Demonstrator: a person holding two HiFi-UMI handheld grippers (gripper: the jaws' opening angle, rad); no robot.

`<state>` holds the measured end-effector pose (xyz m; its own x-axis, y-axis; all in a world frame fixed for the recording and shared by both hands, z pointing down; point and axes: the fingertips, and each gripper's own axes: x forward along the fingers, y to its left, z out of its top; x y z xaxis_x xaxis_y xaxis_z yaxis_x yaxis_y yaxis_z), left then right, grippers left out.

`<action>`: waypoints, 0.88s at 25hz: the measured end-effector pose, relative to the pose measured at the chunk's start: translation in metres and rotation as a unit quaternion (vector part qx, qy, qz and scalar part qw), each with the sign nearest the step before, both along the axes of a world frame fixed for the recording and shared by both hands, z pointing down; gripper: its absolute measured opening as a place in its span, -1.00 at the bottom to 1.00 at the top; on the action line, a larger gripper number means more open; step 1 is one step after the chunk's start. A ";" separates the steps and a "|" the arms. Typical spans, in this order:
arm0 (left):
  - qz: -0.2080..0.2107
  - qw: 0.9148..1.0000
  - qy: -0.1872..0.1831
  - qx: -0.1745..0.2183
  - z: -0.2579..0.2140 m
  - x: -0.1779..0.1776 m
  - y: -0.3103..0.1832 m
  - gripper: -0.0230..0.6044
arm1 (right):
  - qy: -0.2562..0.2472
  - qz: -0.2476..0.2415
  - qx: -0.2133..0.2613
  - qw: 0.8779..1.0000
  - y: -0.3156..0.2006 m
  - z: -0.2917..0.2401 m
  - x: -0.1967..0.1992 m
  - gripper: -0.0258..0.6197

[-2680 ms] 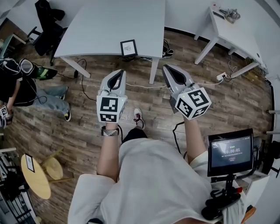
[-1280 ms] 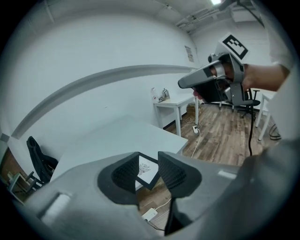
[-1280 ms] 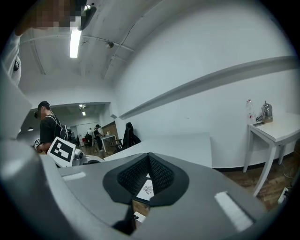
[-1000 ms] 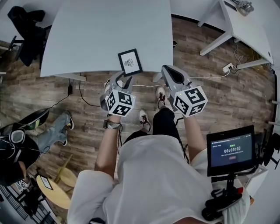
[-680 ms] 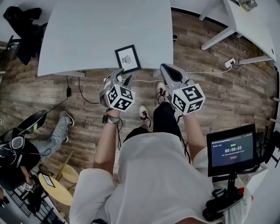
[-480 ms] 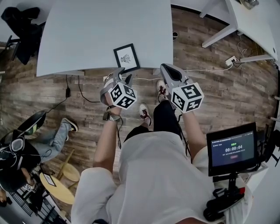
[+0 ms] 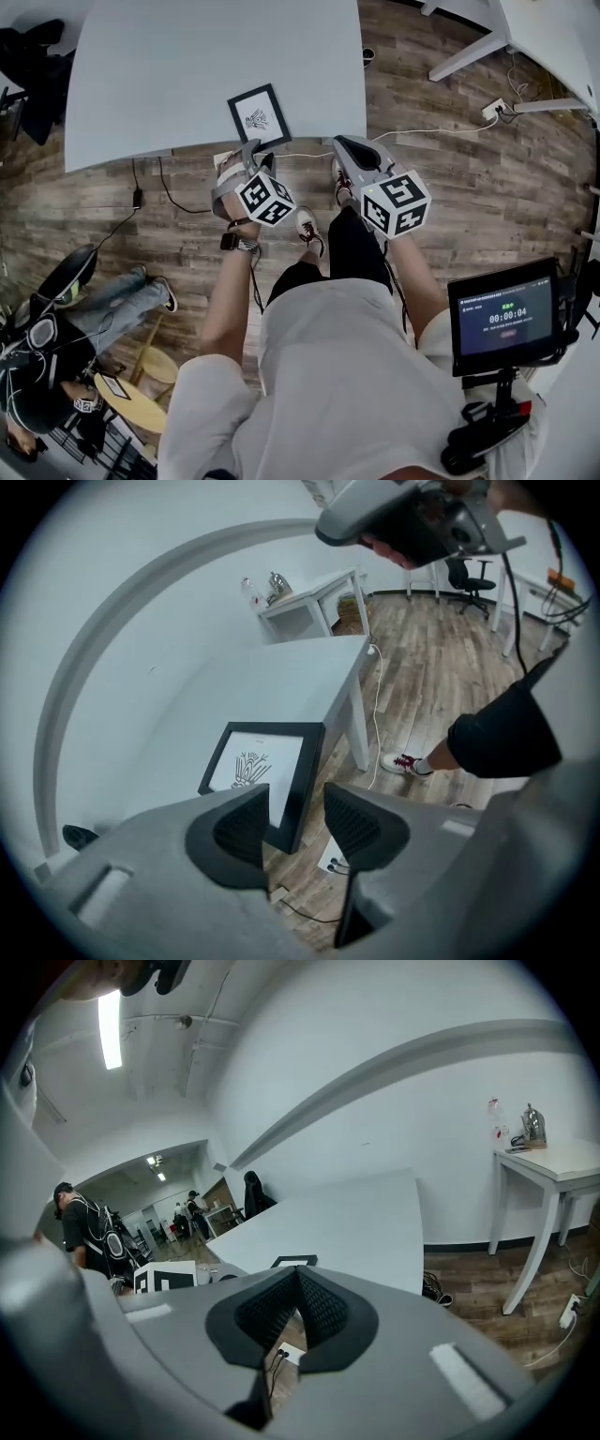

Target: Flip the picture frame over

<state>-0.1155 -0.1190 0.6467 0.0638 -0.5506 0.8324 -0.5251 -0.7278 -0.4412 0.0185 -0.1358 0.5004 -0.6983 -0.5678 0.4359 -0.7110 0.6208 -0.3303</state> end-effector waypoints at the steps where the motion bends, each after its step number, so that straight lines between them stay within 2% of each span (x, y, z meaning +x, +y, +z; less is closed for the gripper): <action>1: 0.004 1.000 -0.012 0.003 0.002 -0.002 0.000 -0.36 | 0.001 -0.001 -0.003 1.000 0.002 0.002 0.000 -0.92; 5: 0.031 0.998 -0.054 0.025 0.005 -0.004 -0.003 -0.36 | 0.003 -0.008 -0.011 1.000 0.007 0.007 0.002 -0.92; 10: 0.040 0.996 -0.071 0.040 0.014 -0.004 -0.001 -0.36 | 0.006 -0.013 -0.019 1.000 0.014 0.011 0.004 -0.92; 13: 0.035 0.995 -0.071 0.055 0.012 -0.006 -0.004 -0.41 | 0.007 -0.015 -0.023 1.000 0.018 0.014 0.004 -0.92; 14: 0.034 0.995 -0.071 0.056 0.011 -0.006 -0.005 -0.53 | 0.007 -0.015 -0.025 1.000 0.019 0.015 0.004 -0.92; 18: 0.040 0.996 -0.063 0.040 0.012 -0.006 -0.008 -0.55 | 0.007 -0.013 -0.028 1.000 0.019 0.016 0.005 -0.92; 22: 0.032 0.998 -0.035 0.037 0.004 -0.002 -0.011 -0.56 | 0.004 -0.011 -0.026 1.000 0.017 0.014 0.004 -0.92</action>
<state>-0.1178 -0.1301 0.6504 0.0443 -0.6081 0.7927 -0.4454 -0.7223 -0.5291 0.0224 -0.1187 0.5148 -0.7071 -0.5284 0.4699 -0.6998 0.6185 -0.3575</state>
